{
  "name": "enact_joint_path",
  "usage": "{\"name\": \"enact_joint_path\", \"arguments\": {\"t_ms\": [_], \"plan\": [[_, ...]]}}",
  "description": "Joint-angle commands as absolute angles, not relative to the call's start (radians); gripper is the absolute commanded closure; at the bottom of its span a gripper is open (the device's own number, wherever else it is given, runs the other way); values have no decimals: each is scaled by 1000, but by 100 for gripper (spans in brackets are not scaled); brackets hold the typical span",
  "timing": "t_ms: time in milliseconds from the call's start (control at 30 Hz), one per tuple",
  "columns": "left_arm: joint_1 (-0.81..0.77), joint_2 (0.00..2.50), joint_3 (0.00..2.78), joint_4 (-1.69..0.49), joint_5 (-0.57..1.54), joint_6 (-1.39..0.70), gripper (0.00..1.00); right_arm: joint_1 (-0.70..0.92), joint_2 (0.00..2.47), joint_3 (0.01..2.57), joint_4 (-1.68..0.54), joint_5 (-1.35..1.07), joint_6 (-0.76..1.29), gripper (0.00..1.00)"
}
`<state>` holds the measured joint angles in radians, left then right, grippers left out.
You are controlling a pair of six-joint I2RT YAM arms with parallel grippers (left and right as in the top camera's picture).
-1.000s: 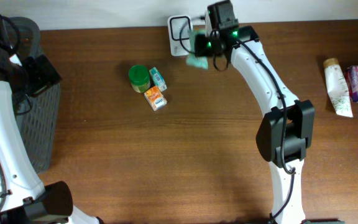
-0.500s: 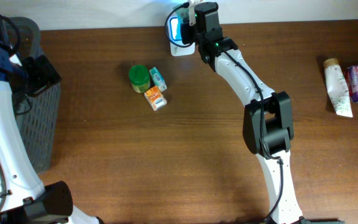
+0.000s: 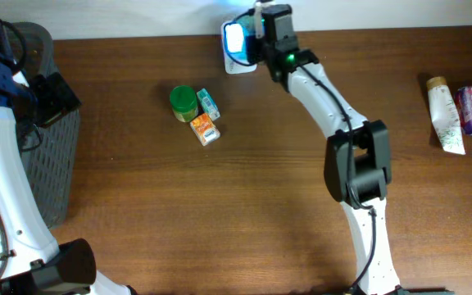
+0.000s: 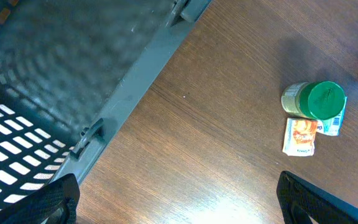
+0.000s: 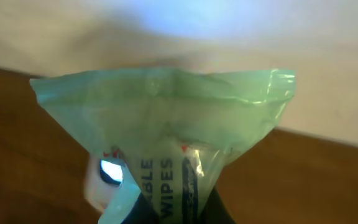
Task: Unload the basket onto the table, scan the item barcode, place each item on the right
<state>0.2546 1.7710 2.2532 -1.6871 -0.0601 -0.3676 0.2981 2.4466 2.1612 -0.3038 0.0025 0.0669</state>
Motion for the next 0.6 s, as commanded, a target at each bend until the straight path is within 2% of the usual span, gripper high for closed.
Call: {"name": "enact_joint_path", "arguments": {"t_ms": [0, 167, 300, 333, 367, 433, 500, 567], "plan": [[258, 1750, 2252, -1688, -68, -381, 1, 199, 2318, 2172, -441, 13, 60, 96], [258, 1750, 2252, -1688, -68, -381, 1, -35, 2312, 2165, -884, 109, 54, 96], [258, 1750, 2252, -1688, -68, -381, 1, -194, 2314, 2146, -1092, 160, -104, 95], [258, 1750, 2252, -1688, -68, -381, 1, -239, 2314, 2145, -1124, 170, -104, 60], [258, 1750, 2252, -1688, -68, -381, 1, -270, 2314, 2145, -1141, 170, -104, 52], [258, 1750, 2252, -1688, -68, -381, 1, -331, 2314, 2145, -1172, 170, -91, 43], [258, 1750, 2252, -1688, -68, -381, 1, -369, 2314, 2145, -1197, 168, 2, 25], [258, 1750, 2252, -1688, -68, -381, 1, -373, 2314, 2145, -1208, 62, 35, 24]]}}
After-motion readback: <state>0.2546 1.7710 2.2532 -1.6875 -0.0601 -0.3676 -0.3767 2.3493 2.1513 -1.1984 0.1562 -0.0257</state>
